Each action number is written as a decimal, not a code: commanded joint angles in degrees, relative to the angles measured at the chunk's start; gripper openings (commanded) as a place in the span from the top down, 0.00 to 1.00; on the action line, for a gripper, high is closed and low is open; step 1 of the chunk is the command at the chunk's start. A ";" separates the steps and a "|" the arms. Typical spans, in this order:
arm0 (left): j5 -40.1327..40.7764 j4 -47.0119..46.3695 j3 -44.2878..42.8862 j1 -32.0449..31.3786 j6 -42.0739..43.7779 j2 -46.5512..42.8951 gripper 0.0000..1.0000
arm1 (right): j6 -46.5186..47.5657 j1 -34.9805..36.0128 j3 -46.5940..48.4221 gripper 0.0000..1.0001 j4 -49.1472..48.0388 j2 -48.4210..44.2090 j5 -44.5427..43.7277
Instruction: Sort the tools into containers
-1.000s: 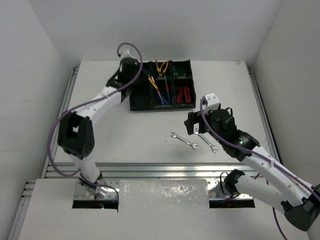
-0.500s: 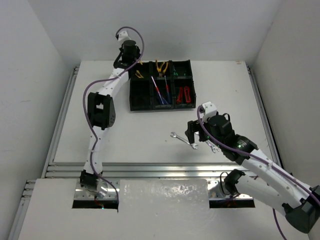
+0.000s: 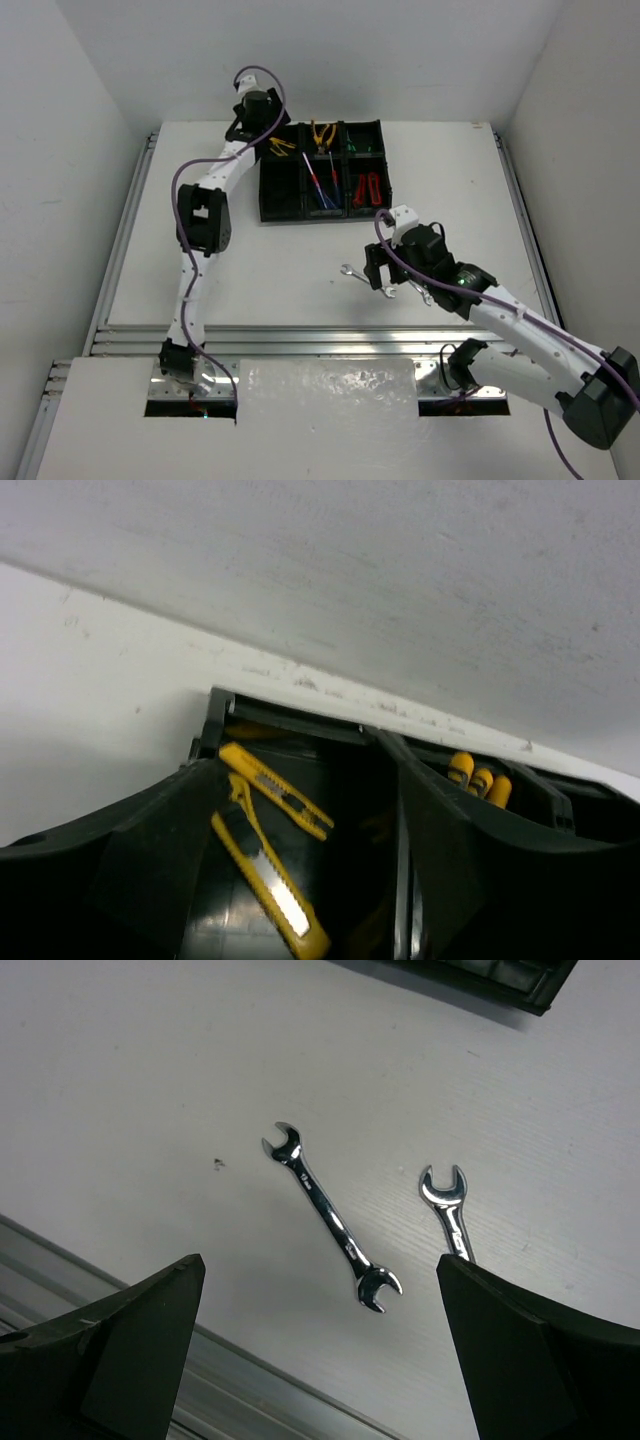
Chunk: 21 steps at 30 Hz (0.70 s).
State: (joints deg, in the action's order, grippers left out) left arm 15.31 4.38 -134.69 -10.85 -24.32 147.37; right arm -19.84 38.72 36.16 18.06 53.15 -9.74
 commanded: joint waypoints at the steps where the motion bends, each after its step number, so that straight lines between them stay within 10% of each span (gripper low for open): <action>1: -3.43 2.21 3.00 0.57 -1.26 -11.38 0.27 | 1.98 -0.22 -0.56 0.01 -2.86 1.95 2.53; 21: -8.72 0.97 75.71 -15.87 -13.83 -87.68 0.06 | 16.49 -3.64 15.51 0.35 11.64 33.85 14.39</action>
State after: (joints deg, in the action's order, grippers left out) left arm 5.34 4.29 -61.49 -26.81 -35.14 63.72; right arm -5.93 37.01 49.23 29.17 84.44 1.50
